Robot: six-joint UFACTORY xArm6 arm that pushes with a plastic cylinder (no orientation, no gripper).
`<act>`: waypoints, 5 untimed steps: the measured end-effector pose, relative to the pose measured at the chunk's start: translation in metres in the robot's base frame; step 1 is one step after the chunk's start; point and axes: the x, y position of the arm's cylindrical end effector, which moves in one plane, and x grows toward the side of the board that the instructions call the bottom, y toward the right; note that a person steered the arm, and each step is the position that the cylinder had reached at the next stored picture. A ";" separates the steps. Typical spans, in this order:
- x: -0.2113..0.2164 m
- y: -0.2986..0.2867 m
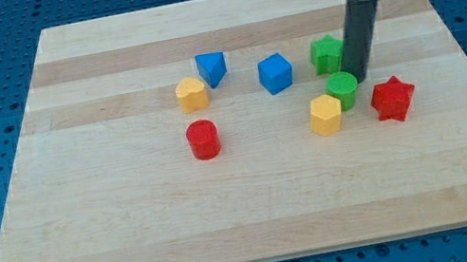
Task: Move the yellow hexagon below the blue cube
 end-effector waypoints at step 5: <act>0.059 -0.087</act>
